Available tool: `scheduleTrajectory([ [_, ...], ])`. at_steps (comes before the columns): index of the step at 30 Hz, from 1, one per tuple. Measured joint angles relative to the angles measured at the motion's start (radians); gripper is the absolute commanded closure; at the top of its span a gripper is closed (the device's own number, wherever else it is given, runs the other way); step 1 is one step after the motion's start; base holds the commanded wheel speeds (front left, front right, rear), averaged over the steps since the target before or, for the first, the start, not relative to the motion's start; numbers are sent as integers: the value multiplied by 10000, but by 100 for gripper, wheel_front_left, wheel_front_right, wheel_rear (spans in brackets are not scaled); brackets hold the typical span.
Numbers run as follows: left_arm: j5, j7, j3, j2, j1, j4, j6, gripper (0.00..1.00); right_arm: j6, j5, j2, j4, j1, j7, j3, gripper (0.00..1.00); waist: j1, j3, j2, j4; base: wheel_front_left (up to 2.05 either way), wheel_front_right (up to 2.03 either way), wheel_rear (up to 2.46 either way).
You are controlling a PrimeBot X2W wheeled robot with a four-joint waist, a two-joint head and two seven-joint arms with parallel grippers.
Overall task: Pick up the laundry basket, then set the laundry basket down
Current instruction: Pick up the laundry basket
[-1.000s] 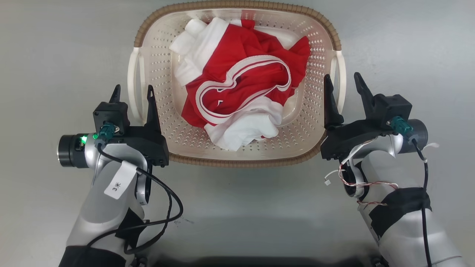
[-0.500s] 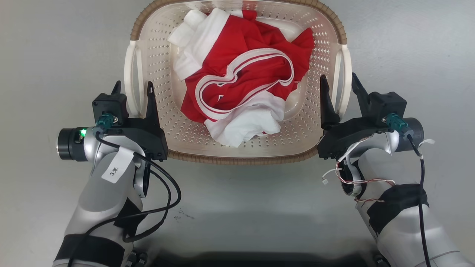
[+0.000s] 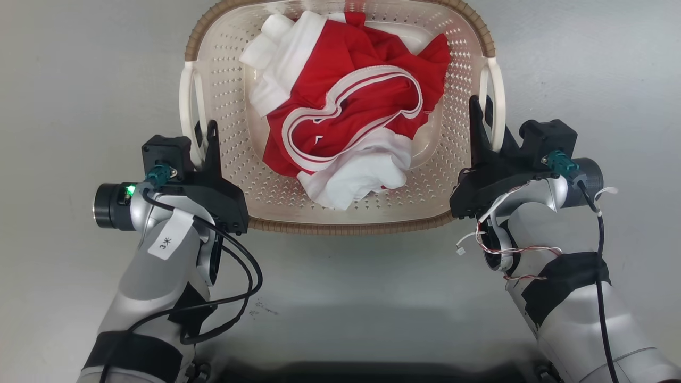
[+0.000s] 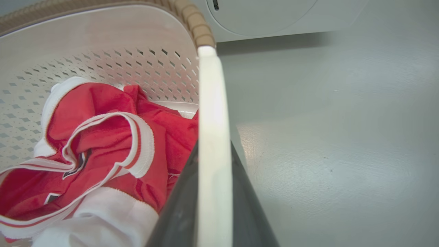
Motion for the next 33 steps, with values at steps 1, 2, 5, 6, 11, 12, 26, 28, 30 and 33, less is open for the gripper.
scheduleTrajectory([
  [1,-96,0,-33,-2,0,31,-21,100,0,29,2,35,-19,0,27,100,0,-14,0,-5,0,0,0],
  [2,-146,0,-61,2,-3,63,-69,100,0,86,0,71,-28,0,44,100,0,-41,0,-10,0,0,0],
  [5,-230,0,-190,-15,-3,203,-73,100,0,213,-12,249,-28,4,61,100,0,-147,0,-25,0,0,0],
  [6,-257,0,-240,-29,-2,251,-73,100,0,253,-13,320,-25,6,75,100,0,-189,1,-31,0,0,0],
  [11,-368,2,-412,-44,4,408,-73,100,2,343,-12,593,-20,8,127,100,1,-462,1,-64,0,0,0],
  [12,-426,2,-437,-52,12,422,-71,100,4,362,-12,662,-16,8,142,100,0,-530,1,-71,0,0,0],
  [26,-1764,2,-1390,-65,1051,696,-59,100,15,1168,33,1620,745,13,662,100,0,-2126,0,-195,0,0,0],
  [28,-2010,2,-1567,-61,1218,723,-52,100,13,1308,31,1705,874,13,798,100,-1,-2402,0,-209,0,0,0],
  [30,-2148,4,-1705,-50,1380,748,2,100,13,1494,31,1787,1002,13,936,100,-1,-2679,0,-223,0,0,0],
  [33,-2301,4,-1894,-46,1604,819,25,100,13,1695,35,1916,1213,13,1149,100,0,-3108,0,-240,0,0,0],
])
